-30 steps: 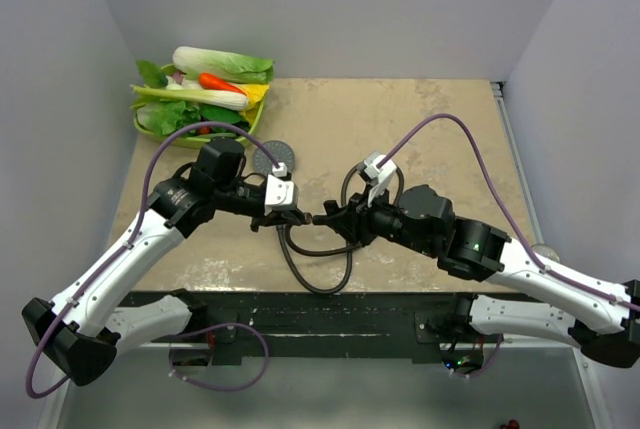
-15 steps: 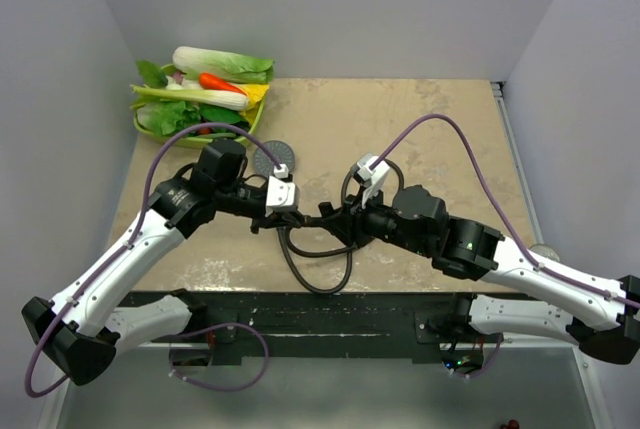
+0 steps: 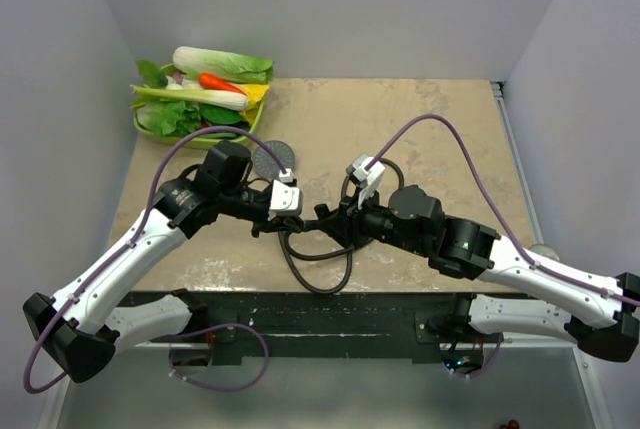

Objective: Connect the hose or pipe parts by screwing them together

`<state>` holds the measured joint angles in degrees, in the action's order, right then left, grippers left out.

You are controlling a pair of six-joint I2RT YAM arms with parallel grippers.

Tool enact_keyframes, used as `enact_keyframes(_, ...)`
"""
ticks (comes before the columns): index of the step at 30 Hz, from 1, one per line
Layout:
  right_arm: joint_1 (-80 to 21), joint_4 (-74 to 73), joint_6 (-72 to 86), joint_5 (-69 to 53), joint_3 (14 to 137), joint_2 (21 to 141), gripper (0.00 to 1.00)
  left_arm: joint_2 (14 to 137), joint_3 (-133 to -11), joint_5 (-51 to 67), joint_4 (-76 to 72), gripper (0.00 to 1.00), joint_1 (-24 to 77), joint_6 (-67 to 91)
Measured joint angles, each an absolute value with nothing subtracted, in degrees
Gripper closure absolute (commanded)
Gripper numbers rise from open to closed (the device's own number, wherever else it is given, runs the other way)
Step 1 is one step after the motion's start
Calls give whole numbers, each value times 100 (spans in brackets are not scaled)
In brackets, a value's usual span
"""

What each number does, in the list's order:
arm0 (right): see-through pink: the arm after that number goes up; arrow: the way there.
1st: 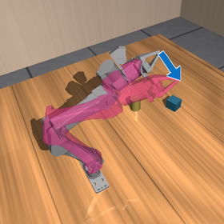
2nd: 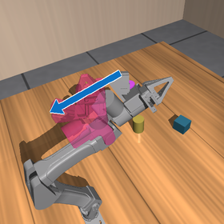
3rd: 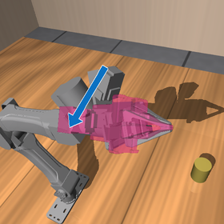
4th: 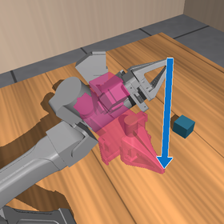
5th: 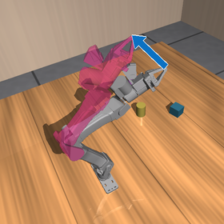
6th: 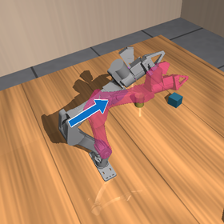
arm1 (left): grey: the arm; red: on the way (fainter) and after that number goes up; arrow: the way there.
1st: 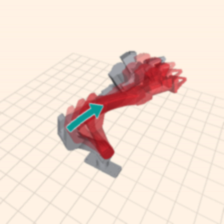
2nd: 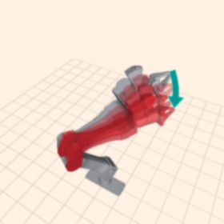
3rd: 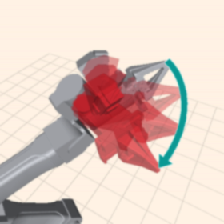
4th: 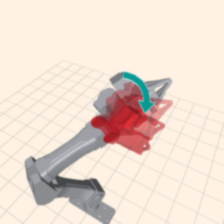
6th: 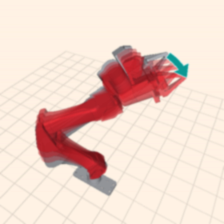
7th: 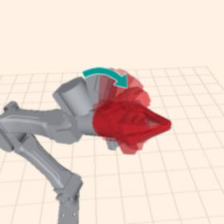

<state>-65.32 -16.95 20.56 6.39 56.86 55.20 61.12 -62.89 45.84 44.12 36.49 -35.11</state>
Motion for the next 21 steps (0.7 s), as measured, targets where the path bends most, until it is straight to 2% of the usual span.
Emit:
enact_keyframes(1,-6534,-1680,2062,637,5684,5520,100,6112,-6289,4580,4410,100,3651,-3505)
enact_keyframes(3,-6536,-1586,2099,642,5636,5518,100,6114,-6289,4556,4401,82,3651,-3479)
enact_keyframes(4,-6536,-1529,2117,642,5599,5518,100,6117,-6289,4532,4407,76,3651,-3450)
enact_keyframes(5,-6539,-1463,2150,644,5553,5518,100,6125,-6292,4506,4421,74,3651,-3430)
enact_keyframes(10,-6602,-1052,2324,709,5242,5509,100,6228,-6326,4375,4604,78,3651,-3245)
enact_keyframes(19,-6709,-475,2670,917,4694,5347,100,6386,-6333,4346,4807,78,3651,-3011)
enact_keyframes(21,-6720,-423,2722,950,4639,5304,100,6386,-6340,4351,4803,82,3651,-2956)
